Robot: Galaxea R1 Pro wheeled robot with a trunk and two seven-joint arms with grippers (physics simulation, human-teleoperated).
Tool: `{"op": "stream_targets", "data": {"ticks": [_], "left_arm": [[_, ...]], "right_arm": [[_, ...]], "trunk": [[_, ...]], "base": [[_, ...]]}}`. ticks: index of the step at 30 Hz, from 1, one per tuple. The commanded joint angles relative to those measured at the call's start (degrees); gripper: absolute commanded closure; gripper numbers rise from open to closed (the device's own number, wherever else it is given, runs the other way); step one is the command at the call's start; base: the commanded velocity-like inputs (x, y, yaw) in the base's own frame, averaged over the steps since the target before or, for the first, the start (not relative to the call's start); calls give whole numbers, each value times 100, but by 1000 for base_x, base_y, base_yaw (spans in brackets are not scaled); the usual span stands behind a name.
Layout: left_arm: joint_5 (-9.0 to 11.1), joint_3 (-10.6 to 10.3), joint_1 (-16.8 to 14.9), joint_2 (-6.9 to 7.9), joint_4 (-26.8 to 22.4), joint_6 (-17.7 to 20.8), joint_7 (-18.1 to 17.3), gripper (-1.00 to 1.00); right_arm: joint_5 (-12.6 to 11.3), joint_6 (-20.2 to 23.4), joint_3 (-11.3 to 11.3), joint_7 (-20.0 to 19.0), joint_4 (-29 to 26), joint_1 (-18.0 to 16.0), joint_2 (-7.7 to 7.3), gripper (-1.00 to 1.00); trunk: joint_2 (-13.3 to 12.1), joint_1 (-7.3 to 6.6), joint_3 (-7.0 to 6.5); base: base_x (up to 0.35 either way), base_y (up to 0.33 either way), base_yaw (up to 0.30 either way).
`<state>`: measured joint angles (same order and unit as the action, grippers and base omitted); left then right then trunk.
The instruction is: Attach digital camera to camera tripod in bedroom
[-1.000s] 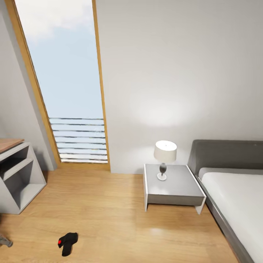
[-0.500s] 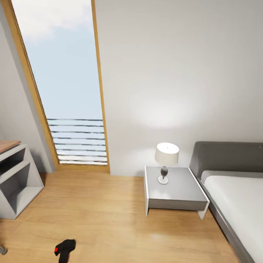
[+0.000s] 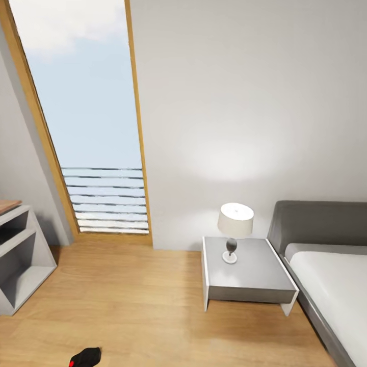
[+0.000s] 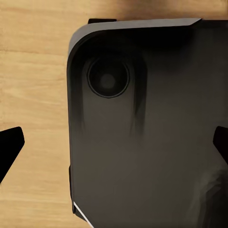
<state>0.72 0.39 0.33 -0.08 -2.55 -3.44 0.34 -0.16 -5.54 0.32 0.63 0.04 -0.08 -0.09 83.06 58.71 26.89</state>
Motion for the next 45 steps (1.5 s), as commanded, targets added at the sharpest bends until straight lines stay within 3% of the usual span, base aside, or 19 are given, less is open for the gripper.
{"op": "stream_targets", "data": {"ticks": [1, 45], "left_arm": [[7, 3, 3, -1, -8, -8, 5, -100], [7, 4, 3, -1, -8, -8, 10, -100]], "right_arm": [[-2, -16, 4, 7, 0, -1, 0, -100], [-2, -8, 4, 8, 1, -1, 8, -100]], "trunk": [[2, 2, 4], [2, 2, 4]], "base": [[187, 0, 0], [186, 0, 0]]}}
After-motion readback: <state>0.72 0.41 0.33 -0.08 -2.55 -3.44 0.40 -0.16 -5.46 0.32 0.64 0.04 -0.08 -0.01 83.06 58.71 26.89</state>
